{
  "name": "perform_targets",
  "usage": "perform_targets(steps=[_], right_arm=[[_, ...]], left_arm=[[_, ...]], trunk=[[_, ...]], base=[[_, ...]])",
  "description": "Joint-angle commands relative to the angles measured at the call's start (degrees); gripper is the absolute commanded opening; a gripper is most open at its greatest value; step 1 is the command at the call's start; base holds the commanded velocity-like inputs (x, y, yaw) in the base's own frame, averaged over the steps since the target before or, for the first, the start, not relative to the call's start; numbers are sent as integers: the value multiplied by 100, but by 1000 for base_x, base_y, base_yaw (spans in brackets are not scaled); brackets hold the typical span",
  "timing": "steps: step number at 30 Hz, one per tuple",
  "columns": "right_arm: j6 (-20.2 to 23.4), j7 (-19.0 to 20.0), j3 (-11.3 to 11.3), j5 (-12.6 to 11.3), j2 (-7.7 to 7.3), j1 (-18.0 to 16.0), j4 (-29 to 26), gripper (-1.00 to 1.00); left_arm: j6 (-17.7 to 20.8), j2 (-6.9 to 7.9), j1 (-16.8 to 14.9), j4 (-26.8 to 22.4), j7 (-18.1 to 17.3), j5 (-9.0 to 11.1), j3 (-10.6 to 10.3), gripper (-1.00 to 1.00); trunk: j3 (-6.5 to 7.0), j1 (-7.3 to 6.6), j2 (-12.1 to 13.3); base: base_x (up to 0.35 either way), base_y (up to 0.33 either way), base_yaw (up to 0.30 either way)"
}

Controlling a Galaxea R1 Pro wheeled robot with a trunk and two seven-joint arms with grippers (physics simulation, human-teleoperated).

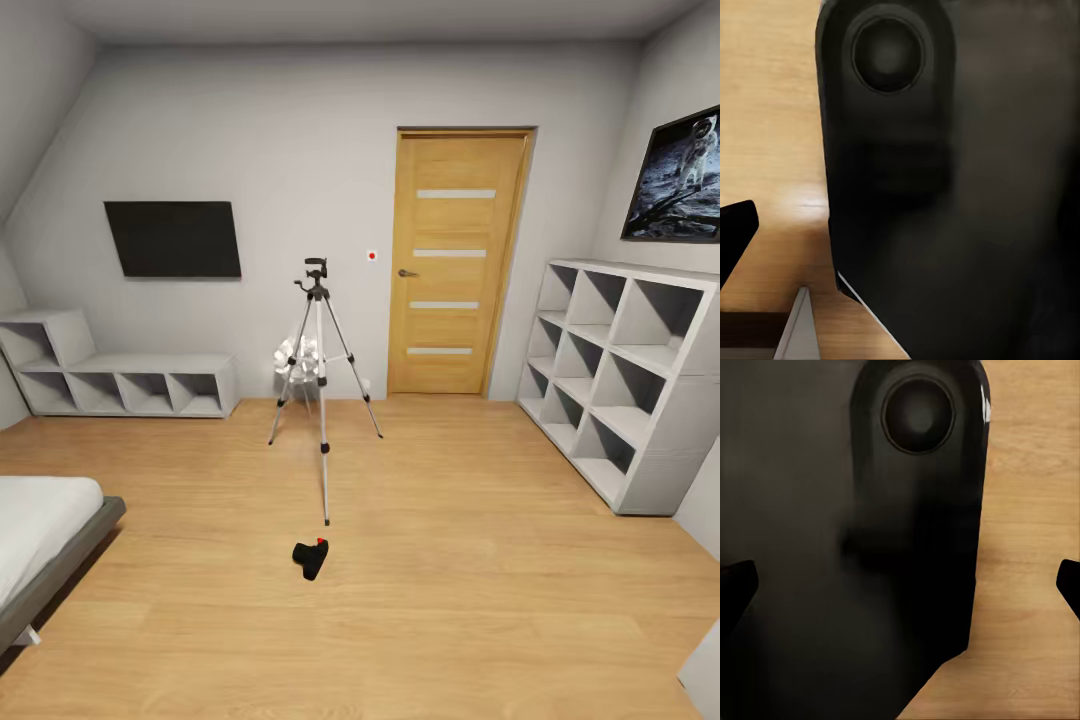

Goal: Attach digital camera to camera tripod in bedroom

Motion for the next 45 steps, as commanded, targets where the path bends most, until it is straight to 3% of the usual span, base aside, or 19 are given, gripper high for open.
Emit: perform_targets(steps=[1,12,29,45], right_arm=[[0,0,0,0,0,-1,0,100],[-134,22,34,4,-341,114,-130,100],[-491,31,20,-8,-368,113,-141,100],[-509,41,16,-17,-369,113,-141,100]], left_arm=[[0,0,-1,0,0,0,0,100],[46,-35,-112,-108,-11,53,-2,100],[387,-51,-116,-122,-22,55,8,100],[438,-44,-118,-123,-21,60,9,100]], trunk=[[-3,0,-1],[-3,0,-1],[-3,0,-1],[-47,0,-1]], base=[[0,0,0],[0,0,13],[0,0,7],[158,-115,212]])
